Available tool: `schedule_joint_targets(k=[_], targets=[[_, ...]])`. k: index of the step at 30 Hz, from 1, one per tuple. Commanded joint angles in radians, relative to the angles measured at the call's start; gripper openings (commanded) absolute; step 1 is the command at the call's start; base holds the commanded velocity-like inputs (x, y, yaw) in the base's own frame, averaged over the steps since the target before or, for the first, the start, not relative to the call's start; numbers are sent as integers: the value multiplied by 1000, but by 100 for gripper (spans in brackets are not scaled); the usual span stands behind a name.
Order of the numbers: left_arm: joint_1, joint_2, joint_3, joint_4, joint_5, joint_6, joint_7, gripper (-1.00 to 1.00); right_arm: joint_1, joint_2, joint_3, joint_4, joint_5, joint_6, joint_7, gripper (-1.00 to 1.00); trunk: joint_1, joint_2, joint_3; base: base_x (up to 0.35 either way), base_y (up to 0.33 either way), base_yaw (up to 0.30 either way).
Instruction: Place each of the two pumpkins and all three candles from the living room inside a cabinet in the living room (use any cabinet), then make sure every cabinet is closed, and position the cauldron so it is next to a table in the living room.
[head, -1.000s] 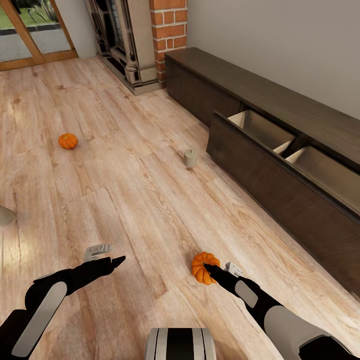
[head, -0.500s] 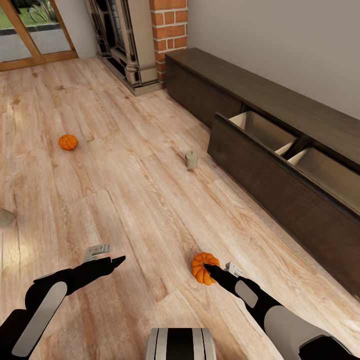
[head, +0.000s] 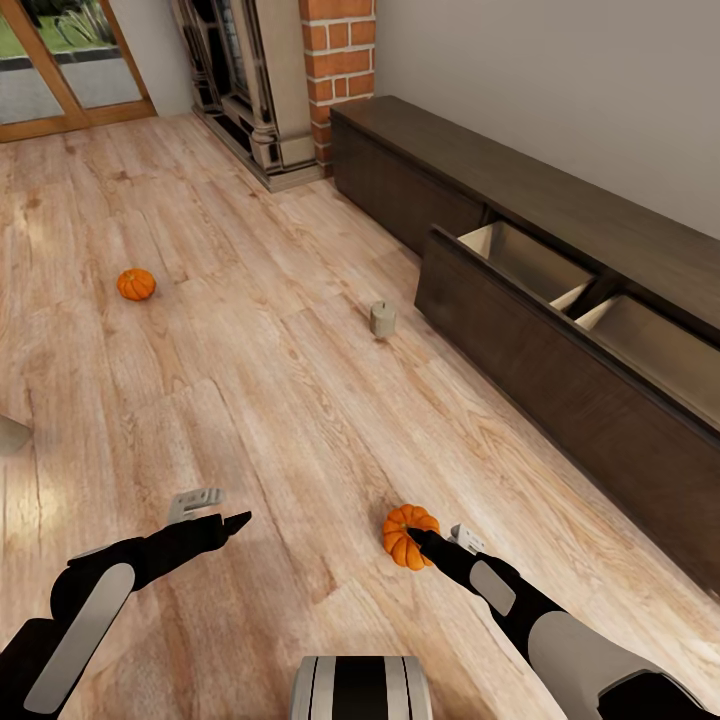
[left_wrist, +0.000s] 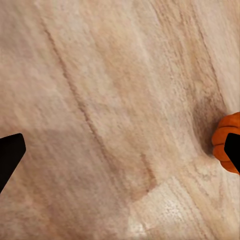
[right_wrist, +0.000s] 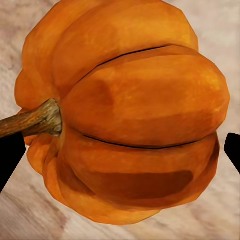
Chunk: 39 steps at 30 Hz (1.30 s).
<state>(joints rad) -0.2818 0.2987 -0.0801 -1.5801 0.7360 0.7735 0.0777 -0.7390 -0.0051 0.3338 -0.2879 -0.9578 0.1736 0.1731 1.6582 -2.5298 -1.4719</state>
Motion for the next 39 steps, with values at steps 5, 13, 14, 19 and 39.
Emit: schedule_joint_targets(k=[5,13,14,19,39], targets=[[0,1,-1,-1,9,3,8,100,-1,-1,2,0,-4,4,2,100,0,0,-1,0,0,0],[0,-1,-1,-1,9,3,8,100,0,-1,2,0,-4,4,0,100,1,-1,-12,0,0,0],[0,-1,-1,-1,9,3,8,100,-1,-1,2,0,-4,4,-2,100,1,-1,-12,0,0,0],[0,-1,-1,-1,9,3,8,100,-1,-1,2,-1,-3,6,-13,100,1,-1,-12,0,0,0],[0,0,-1,-1,9,3,8,100,-2,6,2,-2,-2,6,-18,100,3,-2,-24,0,0,0]])
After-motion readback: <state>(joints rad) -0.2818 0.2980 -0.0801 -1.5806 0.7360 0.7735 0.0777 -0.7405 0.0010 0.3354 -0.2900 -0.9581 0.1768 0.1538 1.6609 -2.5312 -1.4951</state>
